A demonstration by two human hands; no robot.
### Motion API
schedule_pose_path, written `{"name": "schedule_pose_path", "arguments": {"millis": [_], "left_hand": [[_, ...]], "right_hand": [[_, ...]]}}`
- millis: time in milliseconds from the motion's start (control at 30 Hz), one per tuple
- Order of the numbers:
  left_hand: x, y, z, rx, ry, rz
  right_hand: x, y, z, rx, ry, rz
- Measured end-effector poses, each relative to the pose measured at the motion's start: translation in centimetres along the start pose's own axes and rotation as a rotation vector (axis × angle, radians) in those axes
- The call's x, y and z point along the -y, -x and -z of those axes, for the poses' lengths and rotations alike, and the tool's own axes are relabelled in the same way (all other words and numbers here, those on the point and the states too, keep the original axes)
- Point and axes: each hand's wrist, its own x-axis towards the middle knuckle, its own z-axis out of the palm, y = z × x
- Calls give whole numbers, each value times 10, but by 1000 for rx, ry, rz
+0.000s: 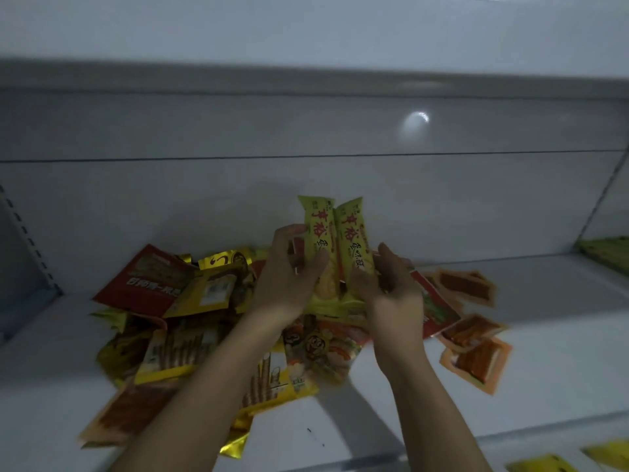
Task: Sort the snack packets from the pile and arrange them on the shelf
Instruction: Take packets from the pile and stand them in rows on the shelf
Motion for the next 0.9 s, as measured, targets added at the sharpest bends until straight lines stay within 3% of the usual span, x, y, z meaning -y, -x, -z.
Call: {"name": "schedule_pose_path", "arguments": {"millis": [133,333,700,900], "left_hand": [[-5,18,-38,-23,185,33],[-21,56,-115,117,320,45],[-36,111,-243,328,316,95],[-51,136,-312,397,297,25]], "right_hand": [[5,5,32,-5,-40,-2],[22,19,113,19,57,67],[38,45,277,60,344,-59],[46,67,345,-102,361,-25]]}}
